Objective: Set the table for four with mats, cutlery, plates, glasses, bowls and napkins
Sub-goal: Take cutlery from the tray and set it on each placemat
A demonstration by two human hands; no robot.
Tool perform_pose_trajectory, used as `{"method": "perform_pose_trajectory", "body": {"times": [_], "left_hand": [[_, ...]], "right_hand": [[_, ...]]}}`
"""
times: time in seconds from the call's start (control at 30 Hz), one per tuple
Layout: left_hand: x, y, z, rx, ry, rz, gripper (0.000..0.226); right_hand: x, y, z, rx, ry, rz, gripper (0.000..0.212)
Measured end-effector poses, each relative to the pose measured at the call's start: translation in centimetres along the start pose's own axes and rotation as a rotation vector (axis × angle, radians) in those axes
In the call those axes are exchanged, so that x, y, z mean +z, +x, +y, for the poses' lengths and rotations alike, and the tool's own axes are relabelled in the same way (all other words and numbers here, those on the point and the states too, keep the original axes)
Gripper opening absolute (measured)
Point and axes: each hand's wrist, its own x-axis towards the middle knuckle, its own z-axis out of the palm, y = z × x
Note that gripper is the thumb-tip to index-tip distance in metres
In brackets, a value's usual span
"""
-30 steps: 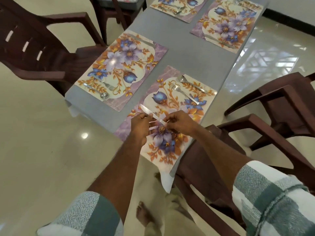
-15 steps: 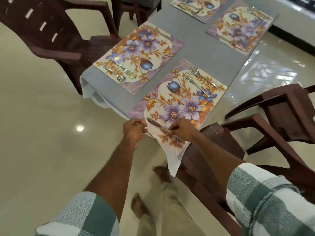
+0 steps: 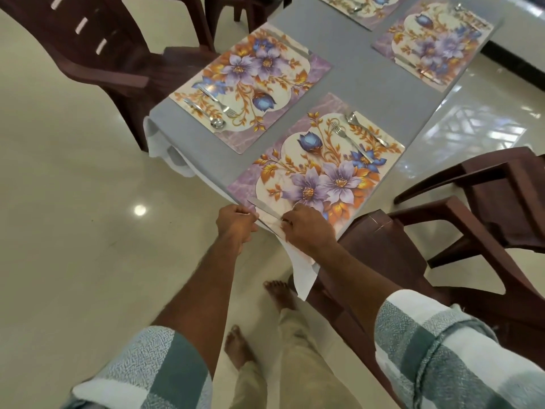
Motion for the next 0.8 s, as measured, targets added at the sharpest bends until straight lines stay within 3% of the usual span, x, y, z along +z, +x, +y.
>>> {"method": "perform_pose_trajectory", "body": {"times": [0.3, 0.53, 0.8], "left_hand": [[0.5, 0.0, -0.1, -0.006, -0.038, -0.019, 0.018], [0.3, 0.3, -0.5, 0.034, -0.005, -0.042, 0.025], [0.2, 0.3, -0.5, 0.098, 0.174, 0.002, 0.015]], "right_hand": [[0.7, 0.4, -0.9, 0.206, 0.144, 0.058, 0.022], [0.9, 0.5, -1.0, 0.198, 0.162, 0.048, 0.021], [0.8, 0.3, -1.4, 0.176, 0.144, 0.07, 0.022]]}}
